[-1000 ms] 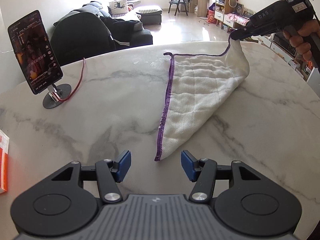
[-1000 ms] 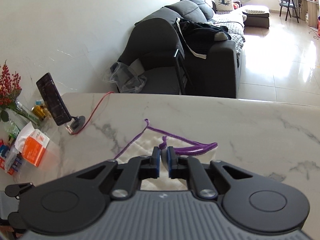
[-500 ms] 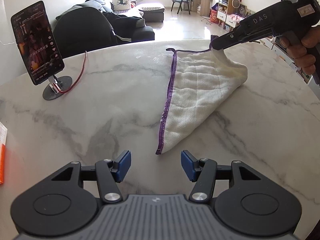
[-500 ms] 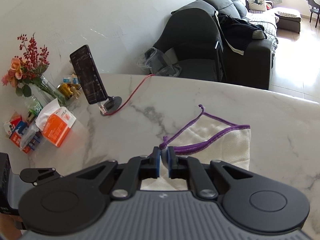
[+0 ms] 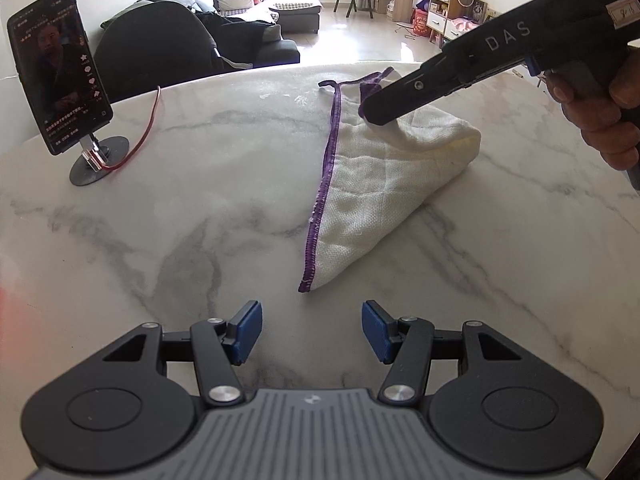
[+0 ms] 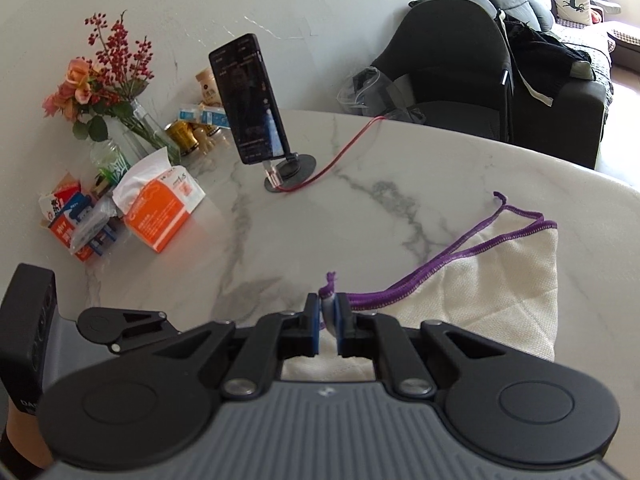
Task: Fold towel
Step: 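Fold the held tip over the towel and open the right gripper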
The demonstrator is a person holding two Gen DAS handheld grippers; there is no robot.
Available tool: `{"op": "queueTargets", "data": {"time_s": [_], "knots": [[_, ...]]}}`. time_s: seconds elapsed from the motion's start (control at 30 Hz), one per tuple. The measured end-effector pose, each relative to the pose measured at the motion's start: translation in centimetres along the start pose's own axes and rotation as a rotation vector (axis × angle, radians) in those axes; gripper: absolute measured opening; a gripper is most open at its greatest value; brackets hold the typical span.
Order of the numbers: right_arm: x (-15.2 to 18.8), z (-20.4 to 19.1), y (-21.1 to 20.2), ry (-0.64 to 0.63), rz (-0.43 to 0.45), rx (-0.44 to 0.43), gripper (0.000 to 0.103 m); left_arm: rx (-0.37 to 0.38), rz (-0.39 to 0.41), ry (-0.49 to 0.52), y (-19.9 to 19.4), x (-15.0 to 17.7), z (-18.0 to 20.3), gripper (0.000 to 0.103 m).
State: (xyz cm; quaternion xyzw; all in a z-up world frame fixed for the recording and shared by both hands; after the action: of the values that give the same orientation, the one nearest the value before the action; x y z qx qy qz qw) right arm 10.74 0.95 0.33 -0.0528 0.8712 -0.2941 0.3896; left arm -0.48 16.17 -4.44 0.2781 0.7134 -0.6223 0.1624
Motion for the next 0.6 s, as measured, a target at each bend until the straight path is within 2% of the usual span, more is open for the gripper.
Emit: {"op": "queueTargets", "data": {"time_s": [0.3, 0.6], "knots": [[0.9, -2.7, 2.6, -0.05, -0.067, -0.073, 0.008, 0.003, 0.0, -0.003, 0.4, 0.0, 0.0, 0.057], [1.8, -3.9, 4.2, -0.092, -0.125, -0.098, 0.011, 0.005, 0.0, -0.005, 0.4, 0.1, -0.1, 0.057]]}}
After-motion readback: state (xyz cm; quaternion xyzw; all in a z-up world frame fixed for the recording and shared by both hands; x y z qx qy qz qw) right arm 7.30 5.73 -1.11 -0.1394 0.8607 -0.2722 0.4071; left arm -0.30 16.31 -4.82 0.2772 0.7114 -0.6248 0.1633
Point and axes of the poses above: each gripper's, at about its wrist camera, not at the fingertips, and y roughly the way its jaws point, z to its right, x to its underside, the point moved 3 cm from there along y, roughly the way its jaws point, and after that the axes turned 12 degrees about -x, right-handed, at the moved point
